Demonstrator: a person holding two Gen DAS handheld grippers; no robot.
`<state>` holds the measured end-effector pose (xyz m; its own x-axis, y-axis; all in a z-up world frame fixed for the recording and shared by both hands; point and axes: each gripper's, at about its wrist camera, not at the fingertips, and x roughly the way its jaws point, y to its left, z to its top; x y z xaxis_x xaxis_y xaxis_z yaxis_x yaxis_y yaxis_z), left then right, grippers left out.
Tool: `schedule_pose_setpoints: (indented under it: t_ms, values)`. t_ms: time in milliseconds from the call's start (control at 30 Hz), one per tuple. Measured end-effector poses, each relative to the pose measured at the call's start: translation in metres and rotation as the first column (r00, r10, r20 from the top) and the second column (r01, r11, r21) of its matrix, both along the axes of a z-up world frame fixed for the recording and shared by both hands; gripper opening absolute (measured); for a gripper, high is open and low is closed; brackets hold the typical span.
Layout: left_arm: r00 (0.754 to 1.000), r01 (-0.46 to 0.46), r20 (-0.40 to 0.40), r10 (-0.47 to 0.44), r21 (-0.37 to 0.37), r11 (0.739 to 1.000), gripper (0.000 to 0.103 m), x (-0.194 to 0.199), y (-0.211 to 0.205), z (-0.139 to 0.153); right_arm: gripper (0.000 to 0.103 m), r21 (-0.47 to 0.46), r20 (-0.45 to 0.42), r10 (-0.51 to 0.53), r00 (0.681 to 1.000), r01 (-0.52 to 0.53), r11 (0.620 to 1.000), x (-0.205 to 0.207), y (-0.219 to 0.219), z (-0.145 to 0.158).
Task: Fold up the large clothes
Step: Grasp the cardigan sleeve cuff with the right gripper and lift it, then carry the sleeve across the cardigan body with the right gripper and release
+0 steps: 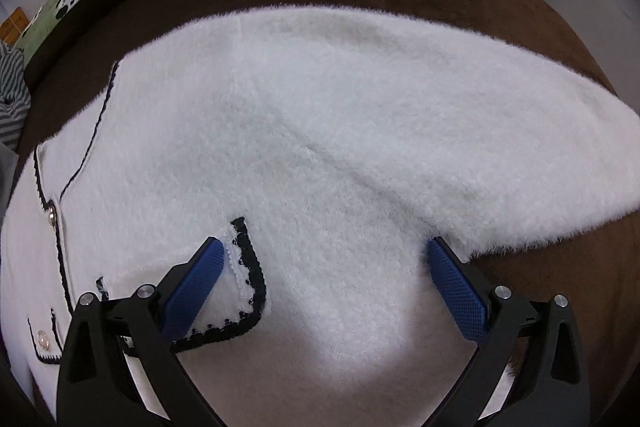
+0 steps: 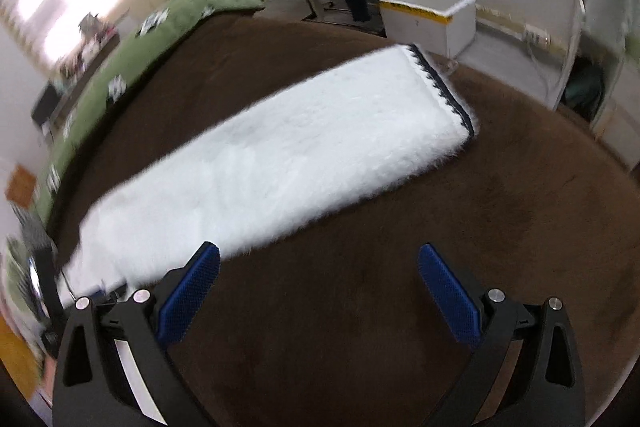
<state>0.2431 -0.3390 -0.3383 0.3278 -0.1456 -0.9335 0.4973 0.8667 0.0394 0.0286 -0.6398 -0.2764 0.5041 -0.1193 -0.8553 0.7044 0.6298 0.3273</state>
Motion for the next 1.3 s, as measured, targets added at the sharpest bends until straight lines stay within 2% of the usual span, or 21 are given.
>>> schedule_pose_setpoints:
  t_ms: [100, 233, 367, 467, 500, 567, 633, 667, 700, 767, 833, 1033, 1200, 1300]
  values:
    - [1.000, -0.020, -0.015, 0.020, 0.006, 1.000, 0.098, 0.003, -0.002, 0.000, 0.098, 0.075, 0.065, -0.064, 0.996, 0.059, 0.995, -0.005, -0.018, -0.008]
    - [1.000, -0.015, -0.020, 0.015, 0.007, 1.000, 0.098, 0.002, 0.000, 0.001, 0.098, 0.150, 0.109, -0.126, 0.986, 0.109, 0.983, -0.001, -0.042, -0.024]
    - [0.999, -0.015, -0.038, 0.015, 0.014, 1.000, 0.098, 0.007, 0.001, 0.000, 0.098, 0.160, 0.153, -0.188, 0.970, 0.163, 0.974, 0.010, -0.065, -0.031]
    - [0.999, -0.015, -0.039, 0.016, 0.014, 1.000, 0.098, 0.013, -0.002, -0.006, 0.092, 0.165, 0.175, -0.241, 0.955, 0.213, 0.963, 0.020, -0.083, -0.030]
    - [0.999, -0.016, -0.038, 0.017, 0.012, 1.000, 0.098, 0.014, -0.003, -0.006, 0.086, 0.171, 0.172, -0.258, 0.951, 0.230, 0.958, 0.024, -0.089, -0.030]
    - [0.999, -0.020, -0.035, 0.020, 0.012, 1.000, 0.098, 0.015, -0.005, -0.007, 0.067, 0.157, 0.151, -0.267, 0.952, 0.243, 0.957, 0.029, -0.094, -0.029]
    - [0.999, -0.025, -0.035, 0.025, 0.014, 1.000, 0.098, 0.016, -0.005, -0.008, 0.019, 0.133, 0.145, -0.251, 0.957, 0.233, 0.963, 0.030, -0.095, -0.024]
    - [0.999, -0.026, -0.035, 0.027, 0.014, 1.000, 0.098, 0.017, -0.005, -0.008, 0.013, 0.126, 0.146, -0.249, 0.957, 0.232, 0.965, 0.029, -0.095, -0.023]
    - [0.999, -0.027, -0.037, 0.028, 0.015, 1.000, 0.098, 0.017, -0.006, -0.008, 0.013, 0.123, 0.151, -0.247, 0.957, 0.230, 0.965, 0.028, -0.096, -0.021]
    - [0.999, -0.027, -0.039, 0.028, 0.016, 1.000, 0.098, 0.017, -0.006, -0.007, 0.012, 0.110, 0.156, -0.214, 0.964, 0.199, 0.974, 0.027, -0.096, -0.018]
    - [0.999, -0.027, -0.043, 0.027, 0.016, 1.000, 0.098, 0.019, -0.006, -0.007, 0.011, 0.053, 0.132, -0.158, 0.979, 0.152, 0.987, 0.033, -0.091, -0.010]
    - [0.999, -0.028, -0.030, 0.028, 0.009, 1.000, 0.098, 0.014, -0.002, -0.010, 0.011, -0.103, 0.125, 0.030, 0.992, -0.017, 0.995, 0.063, -0.060, 0.044]
    - [0.999, -0.033, -0.021, 0.033, -0.016, 0.999, 0.097, 0.016, 0.009, 0.010, 0.010, -0.208, 0.156, 0.199, 0.968, -0.164, 0.964, 0.103, 0.000, 0.108]
    - [0.998, -0.057, 0.015, 0.058, -0.049, 0.997, 0.097, 0.015, 0.031, 0.043, 0.010, -0.259, 0.186, 0.301, 0.935, -0.249, 0.933, 0.128, 0.054, 0.150]
